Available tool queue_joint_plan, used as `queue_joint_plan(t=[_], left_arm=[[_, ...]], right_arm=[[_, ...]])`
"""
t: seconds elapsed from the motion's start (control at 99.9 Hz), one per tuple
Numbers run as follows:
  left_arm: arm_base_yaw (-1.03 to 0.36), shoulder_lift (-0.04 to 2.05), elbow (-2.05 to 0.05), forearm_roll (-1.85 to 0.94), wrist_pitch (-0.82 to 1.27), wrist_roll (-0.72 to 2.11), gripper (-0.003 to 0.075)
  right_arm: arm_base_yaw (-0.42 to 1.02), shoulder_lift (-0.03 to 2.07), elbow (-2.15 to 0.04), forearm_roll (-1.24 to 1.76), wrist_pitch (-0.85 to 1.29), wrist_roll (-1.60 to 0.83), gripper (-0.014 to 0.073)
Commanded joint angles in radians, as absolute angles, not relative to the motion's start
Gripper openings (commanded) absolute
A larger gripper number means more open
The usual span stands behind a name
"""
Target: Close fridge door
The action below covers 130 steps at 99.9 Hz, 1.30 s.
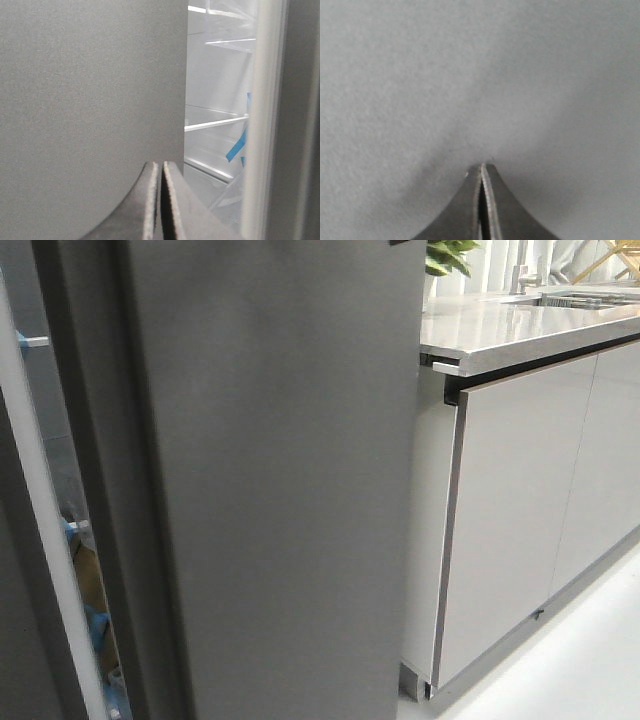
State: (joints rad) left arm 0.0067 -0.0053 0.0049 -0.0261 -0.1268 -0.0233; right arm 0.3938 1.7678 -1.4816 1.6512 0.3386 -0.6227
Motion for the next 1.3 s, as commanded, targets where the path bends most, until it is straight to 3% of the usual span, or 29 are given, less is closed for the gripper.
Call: queue_joint_plan(t=[0.0, 0.46, 1.021, 1.291], left_arm=[[0.004, -0.015, 0.04, -0.03, -0.2, -0.025, -0.002], [0.004, -0.015, 0.04, -0.03, -0.2, -0.025, -0.002], [0.004, -0.015, 0.04, -0.03, -0.2, -0.025, -0.002], [0.004, -0.015, 0.04, -0.03, -0.2, -0.025, -0.002]], right_arm=[[0.417, 1.732, -1.546, 1.691, 0.345, -0.675, -0.0073], [0.474, 1.918, -1.807, 1.678, 0.38, -0.719, -0.0073], [0.518, 2.0, -1.868, 1.676, 0.254, -0.759, -0.0073], [0.527, 2.117, -2.037, 1.678, 0.29, -0.766, -0.0073]])
